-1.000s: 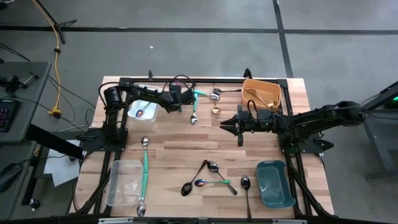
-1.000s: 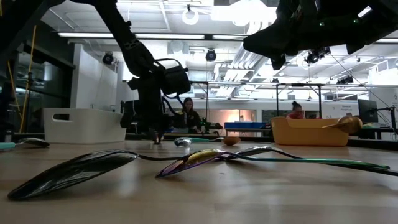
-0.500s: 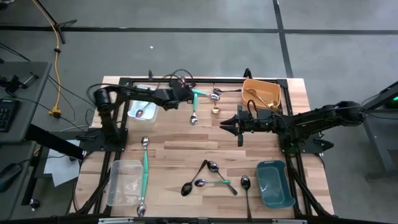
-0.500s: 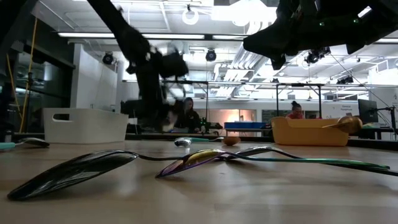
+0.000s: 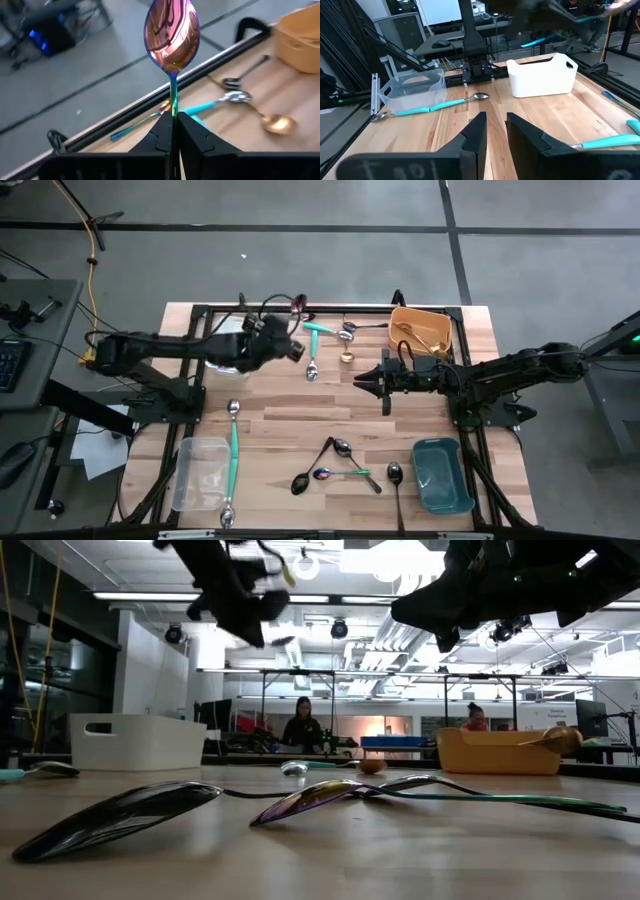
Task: Sort silverware by color (type)
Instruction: Put the violet spoon into the white bin
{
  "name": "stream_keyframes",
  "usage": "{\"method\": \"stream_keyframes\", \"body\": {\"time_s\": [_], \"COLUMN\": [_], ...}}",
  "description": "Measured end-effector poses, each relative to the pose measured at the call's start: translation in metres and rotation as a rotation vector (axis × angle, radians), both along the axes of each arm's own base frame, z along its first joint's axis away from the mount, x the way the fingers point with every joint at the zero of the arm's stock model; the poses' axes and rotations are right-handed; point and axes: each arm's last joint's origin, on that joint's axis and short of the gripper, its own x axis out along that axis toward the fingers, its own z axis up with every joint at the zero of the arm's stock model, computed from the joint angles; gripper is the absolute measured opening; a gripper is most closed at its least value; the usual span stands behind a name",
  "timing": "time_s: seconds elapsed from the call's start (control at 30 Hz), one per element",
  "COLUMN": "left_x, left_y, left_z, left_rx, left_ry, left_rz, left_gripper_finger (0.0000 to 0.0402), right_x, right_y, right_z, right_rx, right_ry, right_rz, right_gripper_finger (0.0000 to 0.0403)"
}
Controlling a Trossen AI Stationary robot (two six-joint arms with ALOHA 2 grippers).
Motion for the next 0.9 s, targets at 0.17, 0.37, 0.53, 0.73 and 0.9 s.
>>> {"method": "stream_keyframes", "body": {"time_s": [0.17,0.37,0.53,0.73,0.9], "left_x": [-0.019,-0.050,-0.074,-0.097,-0.102], "left_y": [-0.035,-0.055,-0.062,-0.054,-0.050], "left_z": [-0.014,-0.048,-0.059,-0.069,-0.065], "left_rx": [0.051,0.045,0.084,0.165,0.179], "left_ry": [-0.054,-0.223,-0.503,-0.620,-0.653], "left_rz": [-0.137,-0.428,-0.781,-0.797,-0.807], "left_gripper_finger": [0.0006,0.0006,0.0006,0.0006,0.0006], "right_x": [0.000,0.000,0.000,0.000,0.000], "right_y": [0.000,0.000,0.000,0.000,0.000], "right_z": [0.000,-0.001,0.000,0.002,0.003], "right_rx": [0.000,0.004,0.000,-0.001,-0.002], "right_ry": [0.001,0.007,-0.003,-0.017,-0.025], "right_rz": [0.000,0.000,-0.001,-0.012,-0.011], "right_gripper_finger": [0.0069,0.0069,0.0069,0.0069,0.0069]}}
